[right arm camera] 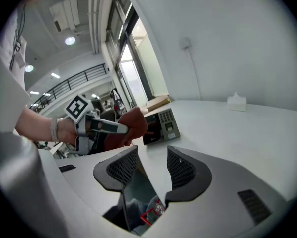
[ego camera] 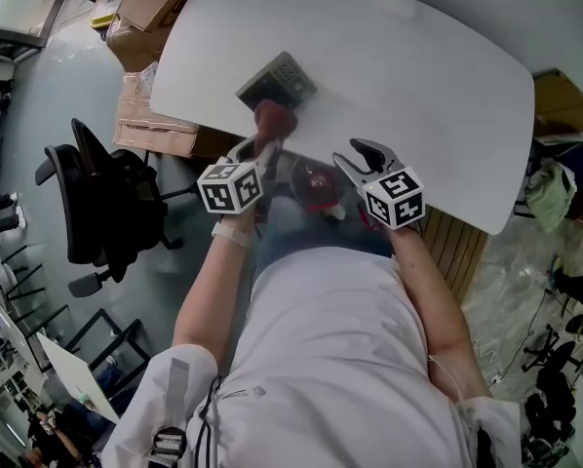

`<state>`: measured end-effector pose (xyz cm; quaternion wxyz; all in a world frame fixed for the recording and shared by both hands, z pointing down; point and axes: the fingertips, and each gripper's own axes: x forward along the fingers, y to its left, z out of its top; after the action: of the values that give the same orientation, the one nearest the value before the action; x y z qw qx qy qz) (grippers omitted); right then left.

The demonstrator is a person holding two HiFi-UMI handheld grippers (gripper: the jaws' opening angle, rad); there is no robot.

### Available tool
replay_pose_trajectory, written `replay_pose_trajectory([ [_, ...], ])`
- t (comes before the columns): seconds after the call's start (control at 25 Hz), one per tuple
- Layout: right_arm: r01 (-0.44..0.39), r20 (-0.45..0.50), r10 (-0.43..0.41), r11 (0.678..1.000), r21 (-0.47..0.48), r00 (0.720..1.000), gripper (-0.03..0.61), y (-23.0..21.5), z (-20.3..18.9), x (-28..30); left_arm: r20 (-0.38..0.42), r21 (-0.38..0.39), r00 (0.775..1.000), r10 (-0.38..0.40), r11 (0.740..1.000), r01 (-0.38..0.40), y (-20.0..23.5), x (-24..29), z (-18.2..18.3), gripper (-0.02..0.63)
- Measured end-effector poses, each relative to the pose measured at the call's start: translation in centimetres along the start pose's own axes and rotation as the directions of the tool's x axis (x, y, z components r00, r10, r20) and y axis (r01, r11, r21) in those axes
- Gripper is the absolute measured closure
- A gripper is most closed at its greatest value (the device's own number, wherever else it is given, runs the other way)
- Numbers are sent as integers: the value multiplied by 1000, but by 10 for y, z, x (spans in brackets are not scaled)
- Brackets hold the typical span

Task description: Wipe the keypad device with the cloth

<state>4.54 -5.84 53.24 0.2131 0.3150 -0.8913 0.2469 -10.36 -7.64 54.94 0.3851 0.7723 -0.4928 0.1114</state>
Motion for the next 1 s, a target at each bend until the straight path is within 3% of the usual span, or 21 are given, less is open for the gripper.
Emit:
replay_pose_trajectory([
  [0.12,-66,135,65,998,1,989,385,14,39,-13,113,42,993,16,999,-21,-21,-36,24,525],
  [0.24,-134,203,136,991,-23,970,392,38,64,-29,201,60,979,19,998,-32,-45,-71,37,525],
  [0.4,-212,270,224,975,-70,937,497,81,92,-44,293,75,956,5,997,-28,-68,-116,50,525],
  [0.48,-233,290,252,967,-98,923,515,104,100,-50,333,113,942,-26,993,-12,-80,-138,56,525],
  [0.6,-243,309,270,962,-123,912,518,135,105,-58,366,193,926,-86,981,15,-99,-169,58,525],
  [0.76,-208,345,244,968,-140,906,525,168,106,-72,395,234,910,-125,972,31,-108,-212,52,525],
  [1.0,-134,389,186,979,-156,902,537,220,96,-106,394,302,906,-155,953,32,-113,-276,22,525],
])
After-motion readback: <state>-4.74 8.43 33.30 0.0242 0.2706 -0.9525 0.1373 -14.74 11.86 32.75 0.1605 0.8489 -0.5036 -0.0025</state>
